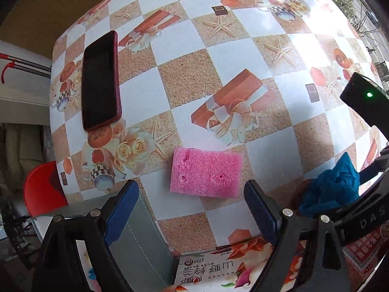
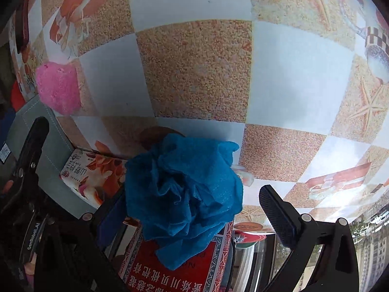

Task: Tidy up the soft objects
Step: 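Grasp the pink sponge with the left tool while the right tool grasps the blue crumpled cloth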

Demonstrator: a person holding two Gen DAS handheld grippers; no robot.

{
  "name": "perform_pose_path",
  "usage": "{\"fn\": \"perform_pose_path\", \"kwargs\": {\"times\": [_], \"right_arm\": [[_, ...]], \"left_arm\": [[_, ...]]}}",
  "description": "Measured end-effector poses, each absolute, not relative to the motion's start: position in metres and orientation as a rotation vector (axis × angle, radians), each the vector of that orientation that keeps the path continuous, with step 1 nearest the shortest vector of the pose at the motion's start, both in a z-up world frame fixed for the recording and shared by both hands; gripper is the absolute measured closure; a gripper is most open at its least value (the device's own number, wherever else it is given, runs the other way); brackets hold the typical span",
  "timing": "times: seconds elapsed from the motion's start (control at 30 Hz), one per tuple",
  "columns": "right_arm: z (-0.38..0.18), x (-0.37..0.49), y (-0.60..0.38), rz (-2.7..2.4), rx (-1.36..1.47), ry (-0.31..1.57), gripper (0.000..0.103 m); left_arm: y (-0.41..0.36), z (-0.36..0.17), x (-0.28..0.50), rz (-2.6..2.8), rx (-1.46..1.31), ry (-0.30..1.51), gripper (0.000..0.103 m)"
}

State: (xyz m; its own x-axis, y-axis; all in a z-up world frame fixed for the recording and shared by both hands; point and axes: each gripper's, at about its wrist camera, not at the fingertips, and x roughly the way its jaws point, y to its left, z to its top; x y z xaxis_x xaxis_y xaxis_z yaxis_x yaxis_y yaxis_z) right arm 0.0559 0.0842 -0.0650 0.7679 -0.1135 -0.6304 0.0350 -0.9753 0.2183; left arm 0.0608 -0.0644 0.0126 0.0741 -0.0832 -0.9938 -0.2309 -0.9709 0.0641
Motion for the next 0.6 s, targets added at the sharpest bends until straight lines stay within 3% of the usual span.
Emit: {"fn": "perform_pose_path", "kwargs": {"times": [0.1,0.37,0.6], "right_arm": [[-0.067,0.056,0.083,-1.019,2.733,0.131,0.0],[-0.065,0.044,0.152,-1.339,2.74,0.25,0.0],[-0.029,0.044,0.205,-1.721,2.564,-0.111,0.0]], "left_arm": [[-0.059,-0.006,0.057,1.987,-2.261,0.353,0.012],[-0.056,-0.03,0.052,1.947,-2.313,0.364,0.012],[-0.064,-0.032,0.044,1.996,-2.29,0.204,0.012]]}}
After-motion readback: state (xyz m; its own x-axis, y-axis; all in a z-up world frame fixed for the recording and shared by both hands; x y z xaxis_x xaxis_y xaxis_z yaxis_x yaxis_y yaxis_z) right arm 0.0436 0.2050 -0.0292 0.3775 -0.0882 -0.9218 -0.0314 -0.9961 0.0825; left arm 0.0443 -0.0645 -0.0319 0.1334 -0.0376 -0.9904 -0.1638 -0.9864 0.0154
